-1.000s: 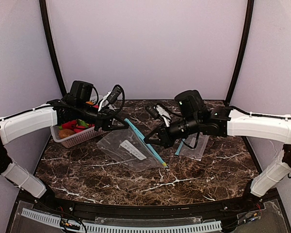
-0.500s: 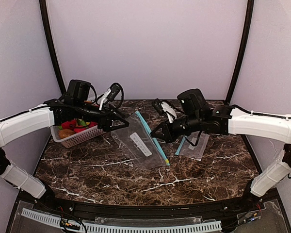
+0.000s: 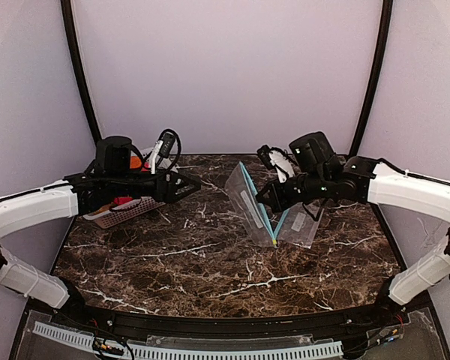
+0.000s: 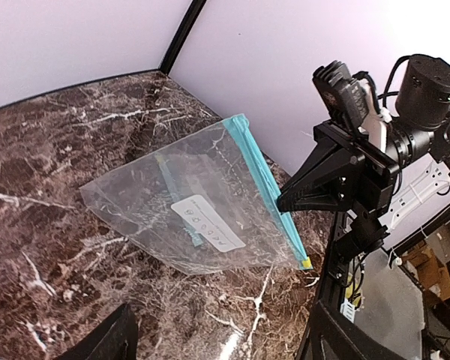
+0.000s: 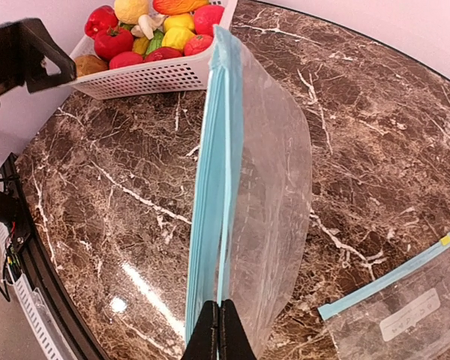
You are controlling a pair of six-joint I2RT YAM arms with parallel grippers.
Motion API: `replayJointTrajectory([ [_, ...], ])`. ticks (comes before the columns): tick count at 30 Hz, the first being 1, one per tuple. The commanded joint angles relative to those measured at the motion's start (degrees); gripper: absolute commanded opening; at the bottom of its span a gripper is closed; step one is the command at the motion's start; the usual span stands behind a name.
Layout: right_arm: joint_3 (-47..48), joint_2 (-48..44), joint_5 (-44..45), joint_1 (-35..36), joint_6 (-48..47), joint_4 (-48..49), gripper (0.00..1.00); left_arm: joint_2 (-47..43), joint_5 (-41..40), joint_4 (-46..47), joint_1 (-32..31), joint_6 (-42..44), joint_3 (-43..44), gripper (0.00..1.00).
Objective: Place the food in the zip-top bag and seal the zipper
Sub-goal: Open the zipper food storage bag at the center of the board.
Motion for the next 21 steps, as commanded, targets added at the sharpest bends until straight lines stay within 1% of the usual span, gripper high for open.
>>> replayJointTrajectory([
  [1,-2.49,1.80,-1.45,2.02,4.67,5.61,0.00,0.73,-2.53,16.87,-2.21,-14.65,-6.67,0.79],
  [6,-3.89,4.31,-3.15,3.45,9.26,12.25,0.00,4.61,-4.12,25.13,-5.03,-20.97,-9.69,0.79],
  [11,-3.83,6.12,-4.46,4.04,10.52,16.28,0.00,8.27,-5.26,35.21,-7.04,-27.35,-12.19,0.80],
  [17,-2.18,8.52,-5.15,4.22,9.99,16.76,0.00,12.21,-6.93,38.07,-7.90,-29.75,-11.97,0.81],
  [19,-1.81,8.72,-5.22,4.31,9.92,16.74,0.00,13.21,-7.40,37.95,-8.09,-29.73,-11.59,0.79],
  [21,-1.49,8.76,-5.24,4.31,9.83,16.78,0.00,14.04,-7.50,38.10,-8.21,-29.80,-11.20,0.74],
])
